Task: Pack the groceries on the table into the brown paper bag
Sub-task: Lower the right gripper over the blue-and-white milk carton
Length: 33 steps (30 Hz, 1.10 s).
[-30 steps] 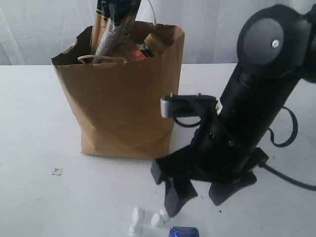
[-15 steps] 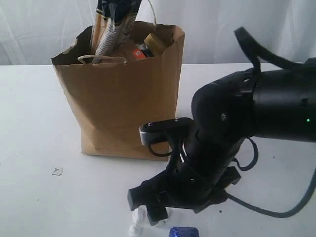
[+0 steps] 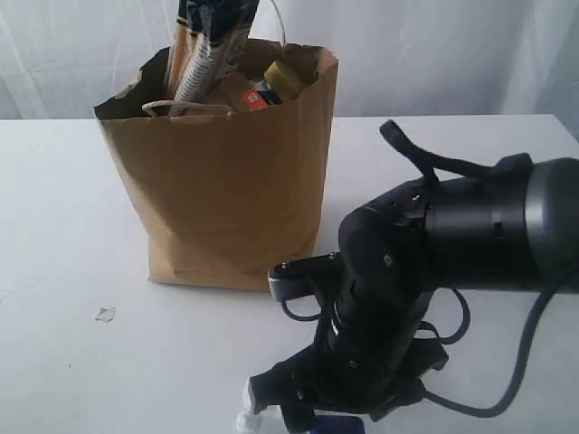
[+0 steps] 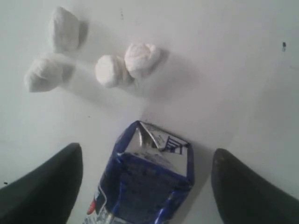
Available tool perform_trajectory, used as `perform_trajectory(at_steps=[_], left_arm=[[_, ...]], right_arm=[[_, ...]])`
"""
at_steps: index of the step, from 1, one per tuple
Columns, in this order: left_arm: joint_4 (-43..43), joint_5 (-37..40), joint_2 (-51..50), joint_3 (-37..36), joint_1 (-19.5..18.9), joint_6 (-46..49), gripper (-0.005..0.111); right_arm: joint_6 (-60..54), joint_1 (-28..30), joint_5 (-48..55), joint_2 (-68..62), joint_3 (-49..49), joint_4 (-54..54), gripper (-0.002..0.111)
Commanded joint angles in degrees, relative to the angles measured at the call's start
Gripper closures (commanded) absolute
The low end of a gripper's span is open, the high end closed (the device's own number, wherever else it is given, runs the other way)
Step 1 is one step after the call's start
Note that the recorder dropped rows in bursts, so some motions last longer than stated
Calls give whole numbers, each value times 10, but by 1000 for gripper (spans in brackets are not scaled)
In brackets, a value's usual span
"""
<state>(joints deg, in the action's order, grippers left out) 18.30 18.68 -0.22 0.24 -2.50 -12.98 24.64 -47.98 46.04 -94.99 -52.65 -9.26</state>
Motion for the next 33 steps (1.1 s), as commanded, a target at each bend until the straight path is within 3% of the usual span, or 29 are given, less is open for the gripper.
perform_trajectory(at_steps=[1,8,13,16,24,33], left_arm=[[-1,2,2,-2,5,-2,107],[-1,2,2,-2,5,-2,107],[-1,2,2,-2,5,-2,107],[-1,2,2,-2,5,-2,107],[-1,2,2,-2,5,-2,107],[-1,2,2,-2,5,-2,107]], right_arm=[[13,-2,-29,1,38,-12,38],[13,-2,-86,-1,61,-39,39],[11,-2,-77,-14,61,-42,61],[11,-2,-68,-15,61,-40,69],[-14,-1,-34,4,60,-32,70],[13,1,-28,44,60,64,71]])
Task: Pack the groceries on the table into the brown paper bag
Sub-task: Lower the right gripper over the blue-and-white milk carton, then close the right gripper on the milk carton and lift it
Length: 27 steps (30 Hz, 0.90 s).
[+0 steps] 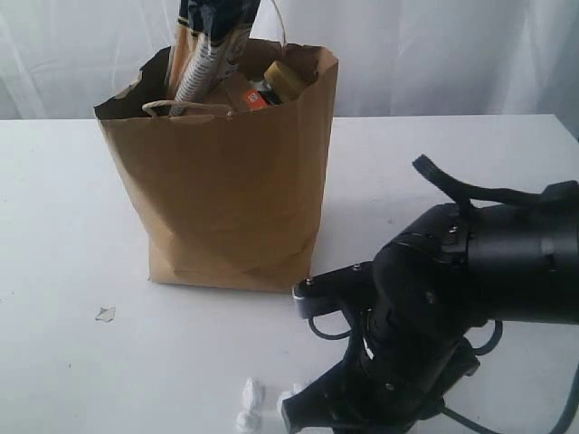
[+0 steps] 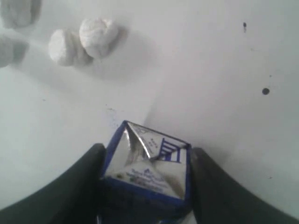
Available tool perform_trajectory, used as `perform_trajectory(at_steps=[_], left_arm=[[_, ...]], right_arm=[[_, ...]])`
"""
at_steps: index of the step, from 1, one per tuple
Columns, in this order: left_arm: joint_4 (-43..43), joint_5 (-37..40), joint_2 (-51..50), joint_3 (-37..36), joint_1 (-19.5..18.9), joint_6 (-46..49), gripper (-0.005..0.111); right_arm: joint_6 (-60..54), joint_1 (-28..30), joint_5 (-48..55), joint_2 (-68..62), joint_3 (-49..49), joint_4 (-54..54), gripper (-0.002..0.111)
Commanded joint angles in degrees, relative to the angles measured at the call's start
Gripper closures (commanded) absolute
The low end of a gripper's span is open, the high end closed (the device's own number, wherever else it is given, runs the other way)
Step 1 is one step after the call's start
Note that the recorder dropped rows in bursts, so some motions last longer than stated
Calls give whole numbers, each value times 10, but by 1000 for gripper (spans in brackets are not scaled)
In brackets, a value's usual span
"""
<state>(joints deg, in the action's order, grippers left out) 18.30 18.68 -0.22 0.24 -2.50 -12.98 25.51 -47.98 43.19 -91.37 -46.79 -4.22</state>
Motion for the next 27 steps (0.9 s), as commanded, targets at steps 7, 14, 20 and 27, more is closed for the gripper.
perform_trajectory(at_steps=[7,14,20,27], left_arm=[[-1,2,2,-2,5,-2,107],[-1,2,2,-2,5,-2,107],[-1,2,2,-2,5,-2,107],[-1,2,2,-2,5,-2,107]], right_arm=[[4,1,22,20,-3,49,83],[4,21,41,64,-8,56,83],[4,47,13,79,-8,60,94],[3,48,23,79,-8,78,105]])
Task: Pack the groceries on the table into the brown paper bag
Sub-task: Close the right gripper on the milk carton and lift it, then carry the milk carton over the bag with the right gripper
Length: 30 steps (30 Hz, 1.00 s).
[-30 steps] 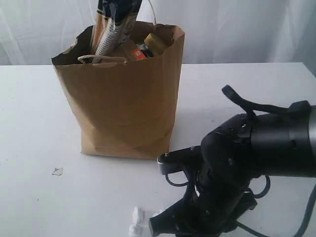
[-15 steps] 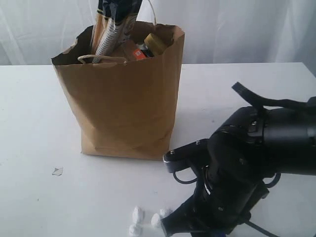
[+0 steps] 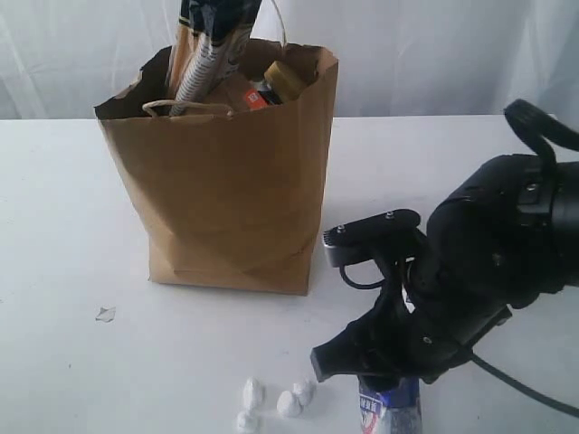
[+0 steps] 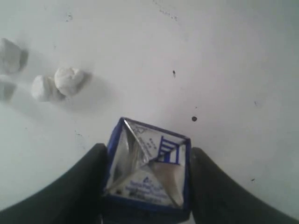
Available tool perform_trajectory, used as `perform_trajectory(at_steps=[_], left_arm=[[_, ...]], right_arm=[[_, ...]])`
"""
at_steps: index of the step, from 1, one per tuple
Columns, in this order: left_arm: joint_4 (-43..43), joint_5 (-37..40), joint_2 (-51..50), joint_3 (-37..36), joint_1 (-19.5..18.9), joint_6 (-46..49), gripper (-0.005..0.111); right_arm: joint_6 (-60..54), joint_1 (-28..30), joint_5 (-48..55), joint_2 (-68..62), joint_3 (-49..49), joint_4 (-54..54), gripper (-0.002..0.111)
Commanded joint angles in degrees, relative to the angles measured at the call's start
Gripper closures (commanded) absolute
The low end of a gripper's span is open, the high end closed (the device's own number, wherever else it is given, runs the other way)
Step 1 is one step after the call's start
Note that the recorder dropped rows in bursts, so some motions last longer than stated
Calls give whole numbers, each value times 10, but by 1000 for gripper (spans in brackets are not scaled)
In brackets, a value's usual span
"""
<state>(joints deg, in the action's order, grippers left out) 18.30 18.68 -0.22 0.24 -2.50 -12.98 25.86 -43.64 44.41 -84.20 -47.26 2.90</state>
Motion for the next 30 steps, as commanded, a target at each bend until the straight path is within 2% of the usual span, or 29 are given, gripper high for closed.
perform_trajectory(at_steps=[1,8,14,21,30], left_arm=[[-1,2,2,-2,5,-2,107],[-1,2,2,-2,5,-2,107],[-1,2,2,-2,5,-2,107],[-1,2,2,-2,5,-2,107],[-1,2,2,-2,5,-2,107]], right_arm=[[-1,5,18,8,-3,8,105],[-3,32,57,39,-25,23,106],[-76,80,122,94,-74,-5,108],[-123,131,185,133,-191,-8,108],[-142,151,195,124,-345,-9,108]])
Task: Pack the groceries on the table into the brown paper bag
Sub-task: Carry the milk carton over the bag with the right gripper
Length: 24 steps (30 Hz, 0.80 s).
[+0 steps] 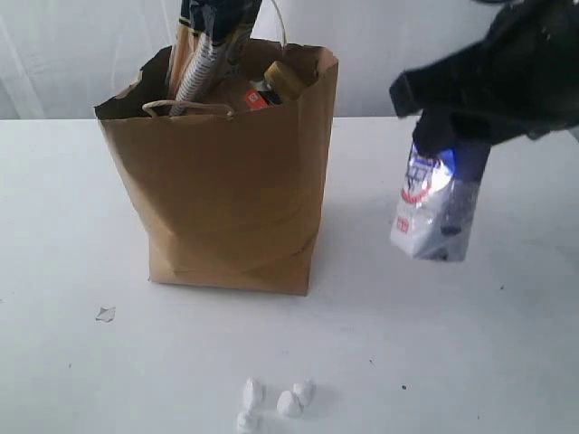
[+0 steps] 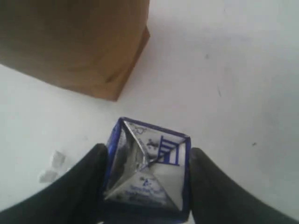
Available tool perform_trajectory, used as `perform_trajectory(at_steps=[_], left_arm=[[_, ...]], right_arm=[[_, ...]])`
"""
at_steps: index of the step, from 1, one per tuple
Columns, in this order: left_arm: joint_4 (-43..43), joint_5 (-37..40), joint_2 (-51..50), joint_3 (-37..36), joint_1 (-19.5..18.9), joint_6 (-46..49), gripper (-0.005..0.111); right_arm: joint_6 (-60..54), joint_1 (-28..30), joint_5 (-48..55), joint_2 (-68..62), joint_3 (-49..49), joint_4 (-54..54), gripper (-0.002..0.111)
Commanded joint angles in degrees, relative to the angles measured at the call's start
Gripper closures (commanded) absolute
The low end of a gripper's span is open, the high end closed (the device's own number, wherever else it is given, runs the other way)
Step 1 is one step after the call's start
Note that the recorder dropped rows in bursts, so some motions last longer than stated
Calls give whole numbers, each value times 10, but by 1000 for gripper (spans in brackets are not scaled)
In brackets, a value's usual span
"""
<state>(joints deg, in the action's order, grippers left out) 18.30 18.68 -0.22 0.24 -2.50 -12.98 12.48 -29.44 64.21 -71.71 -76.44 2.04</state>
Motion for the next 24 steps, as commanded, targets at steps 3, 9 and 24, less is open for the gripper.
perform_trajectory(at_steps=[3,9,24], left_arm=[[-1,2,2,-2,5,-2,107],[-1,2,2,-2,5,-2,107],[-1,2,2,-2,5,-2,107]], right_arm=[[-9,9,-16,-5,-96,-8,108],[-8,9,-41,-5,-174,-27,108],[-36,9,-258,-93,-203,-141,108]])
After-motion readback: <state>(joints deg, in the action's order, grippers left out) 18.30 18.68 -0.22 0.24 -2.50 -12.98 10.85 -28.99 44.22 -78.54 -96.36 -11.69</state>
